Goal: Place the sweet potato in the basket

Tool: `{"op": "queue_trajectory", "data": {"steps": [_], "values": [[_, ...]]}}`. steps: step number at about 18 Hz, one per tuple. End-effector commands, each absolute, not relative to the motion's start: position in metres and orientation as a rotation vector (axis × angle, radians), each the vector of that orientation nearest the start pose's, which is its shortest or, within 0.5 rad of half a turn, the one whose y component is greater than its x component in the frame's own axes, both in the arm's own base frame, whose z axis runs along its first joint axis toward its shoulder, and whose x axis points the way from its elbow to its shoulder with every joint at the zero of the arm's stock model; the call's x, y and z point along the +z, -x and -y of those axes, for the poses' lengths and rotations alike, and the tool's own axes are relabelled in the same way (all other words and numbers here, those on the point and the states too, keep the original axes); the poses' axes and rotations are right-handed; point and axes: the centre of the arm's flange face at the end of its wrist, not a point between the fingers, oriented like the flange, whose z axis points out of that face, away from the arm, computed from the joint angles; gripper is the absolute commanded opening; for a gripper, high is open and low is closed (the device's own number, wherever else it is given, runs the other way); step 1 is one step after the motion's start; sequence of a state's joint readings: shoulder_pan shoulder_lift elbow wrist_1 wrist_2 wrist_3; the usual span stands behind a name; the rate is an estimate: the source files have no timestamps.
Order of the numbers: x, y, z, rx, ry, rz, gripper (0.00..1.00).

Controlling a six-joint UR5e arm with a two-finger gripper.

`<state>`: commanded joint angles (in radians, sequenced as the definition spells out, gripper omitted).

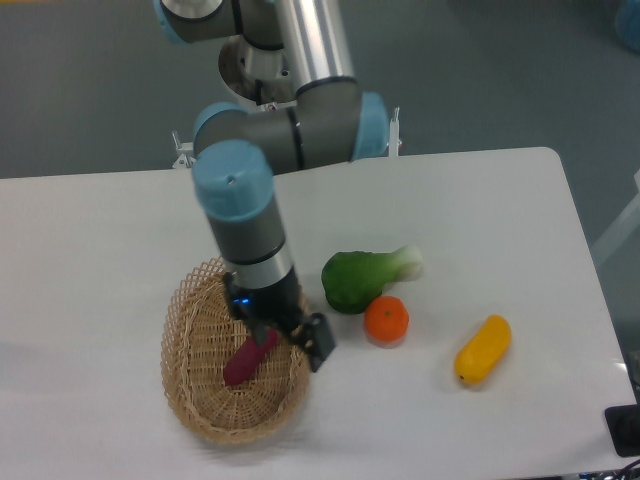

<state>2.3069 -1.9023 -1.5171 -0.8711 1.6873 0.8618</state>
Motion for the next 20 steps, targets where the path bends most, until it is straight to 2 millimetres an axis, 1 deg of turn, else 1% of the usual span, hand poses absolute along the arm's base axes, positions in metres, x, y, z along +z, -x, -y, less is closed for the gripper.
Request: {"op": "queue_trajectory", "data": {"steps": [2,3,5,6,7,8,10,12,15,20], "values": [[0.426,0.365,-0.534,0.581,2.894,-0.227,1.00],[0.432,0.372,-0.524,0.581,2.906,-0.273,1.00],[0.429,0.390,-0.506,0.542,2.959,-0.337,1.00],[0.428,0.400,-0.492,0.518,2.986,-0.371,1.00],[0.436,0.406,-0.479,0.510,2.995,-0.416,1.00],[0.438,0.412,-0.468,0.492,3.001,-0.464,1.00],[0.439,0.431,-0.444,0.450,2.994,-0.514,1.00],[0.440,0.441,-0.429,0.429,2.989,-0.537,1.00],[0.439,0.450,-0.419,0.423,3.001,-0.515,1.00],[0.439,0.455,-0.413,0.421,3.002,-0.498,1.00]]}}
